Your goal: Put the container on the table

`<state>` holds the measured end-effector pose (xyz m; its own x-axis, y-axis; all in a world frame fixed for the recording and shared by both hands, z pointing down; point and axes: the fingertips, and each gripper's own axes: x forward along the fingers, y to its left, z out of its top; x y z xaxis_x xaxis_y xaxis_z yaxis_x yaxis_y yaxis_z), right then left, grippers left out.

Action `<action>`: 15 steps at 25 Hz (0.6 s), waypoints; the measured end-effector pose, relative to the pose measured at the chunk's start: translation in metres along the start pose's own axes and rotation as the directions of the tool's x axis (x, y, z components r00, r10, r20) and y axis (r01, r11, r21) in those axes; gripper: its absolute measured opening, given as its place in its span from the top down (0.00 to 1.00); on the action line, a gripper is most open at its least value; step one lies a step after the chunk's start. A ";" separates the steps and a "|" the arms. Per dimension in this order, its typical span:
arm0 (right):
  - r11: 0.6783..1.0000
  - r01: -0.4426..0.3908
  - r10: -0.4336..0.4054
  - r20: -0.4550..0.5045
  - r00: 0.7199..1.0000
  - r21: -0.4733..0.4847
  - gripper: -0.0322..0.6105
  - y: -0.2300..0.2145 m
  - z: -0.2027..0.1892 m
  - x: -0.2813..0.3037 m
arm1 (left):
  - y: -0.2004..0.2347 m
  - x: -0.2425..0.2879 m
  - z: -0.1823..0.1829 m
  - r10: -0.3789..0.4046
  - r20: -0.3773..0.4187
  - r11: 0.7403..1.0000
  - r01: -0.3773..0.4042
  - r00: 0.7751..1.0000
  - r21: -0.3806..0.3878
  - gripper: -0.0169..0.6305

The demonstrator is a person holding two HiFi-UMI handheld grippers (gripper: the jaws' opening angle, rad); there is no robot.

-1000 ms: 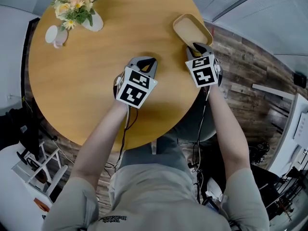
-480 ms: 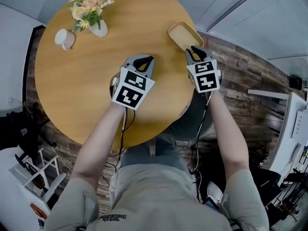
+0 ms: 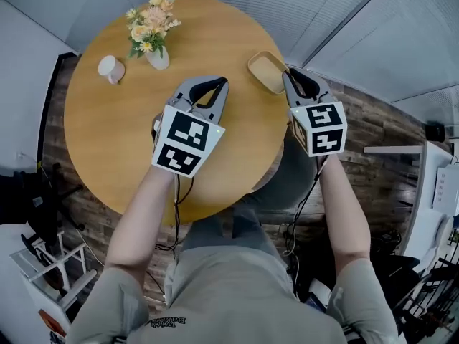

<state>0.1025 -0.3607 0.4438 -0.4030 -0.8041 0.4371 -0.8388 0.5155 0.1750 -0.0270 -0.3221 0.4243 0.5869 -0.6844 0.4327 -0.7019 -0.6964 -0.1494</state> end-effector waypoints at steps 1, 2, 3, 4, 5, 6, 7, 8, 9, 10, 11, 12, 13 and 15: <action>1.000 0.006 -0.006 0.023 1.000 -0.001 0.86 -0.001 0.011 -0.008 | 0.000 -0.007 0.009 0.005 0.017 1.000 -0.005 1.000 0.008 0.94; 1.000 0.012 -0.012 0.045 0.999 -0.002 0.87 -0.002 0.021 -0.016 | 0.000 -0.014 0.018 0.010 0.034 1.000 -0.011 0.999 0.016 0.94; 1.000 0.018 -0.018 0.066 0.998 -0.002 0.87 -0.004 0.031 -0.024 | 0.001 -0.021 0.027 0.014 0.050 1.000 -0.016 0.999 0.023 0.94; 1.000 0.023 -0.023 0.087 0.996 -0.002 0.87 -0.005 0.041 -0.032 | 0.001 -0.027 0.036 0.018 0.065 0.999 -0.020 0.998 0.029 0.94; 1.000 0.028 -0.027 0.107 0.994 -0.002 0.87 -0.006 0.051 -0.041 | 0.001 -0.033 0.044 0.021 0.080 0.999 -0.024 0.997 0.036 0.94; 1.000 0.029 -0.029 0.125 0.992 -0.003 0.87 -0.006 0.059 -0.050 | 0.001 -0.040 0.052 0.024 0.094 0.999 -0.028 0.995 0.042 0.94; 1.000 0.027 -0.026 0.142 0.989 -0.004 0.88 -0.005 0.067 -0.059 | 0.001 -0.046 0.059 0.027 0.108 0.998 -0.032 0.994 0.048 0.94; 1.000 0.023 -0.022 0.160 0.987 -0.006 0.88 -0.002 0.075 -0.068 | 0.000 -0.052 0.066 0.030 0.124 0.998 -0.037 0.992 0.054 0.94; 1.000 0.019 -0.017 0.178 0.984 -0.008 0.88 0.001 0.082 -0.077 | 0.000 -0.059 0.073 0.035 0.142 0.997 -0.044 0.989 0.059 0.94; 1.000 0.016 -0.014 0.195 0.981 -0.009 0.88 0.004 0.089 -0.086 | -0.001 -0.066 0.081 0.042 0.163 0.997 -0.053 0.986 0.062 0.94; 1.000 0.012 -0.009 0.210 0.978 -0.012 0.88 0.008 0.095 -0.094 | -0.001 -0.073 0.088 0.051 0.184 0.996 -0.063 0.982 0.064 0.94; 1.000 0.006 -0.003 0.222 0.975 -0.015 0.88 0.011 0.101 -0.103 | -0.002 -0.080 0.095 0.059 0.205 0.995 -0.073 0.977 0.063 0.94; 1.000 -0.002 0.006 0.233 0.972 -0.020 0.88 0.015 0.107 -0.111 | -0.004 -0.087 0.102 0.066 0.226 0.995 -0.082 0.972 0.061 0.94; 0.999 -0.020 0.029 0.257 0.966 -0.037 0.88 0.023 0.120 -0.128 | -0.009 -0.099 0.114 0.072 0.262 0.994 -0.089 0.962 0.056 0.94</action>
<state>0.0906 -0.2811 0.2860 -0.5074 -0.8382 0.2002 -0.8166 0.5418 0.1991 -0.0326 -0.2724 0.2816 0.6204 -0.7651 0.1726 -0.7278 -0.6436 -0.2370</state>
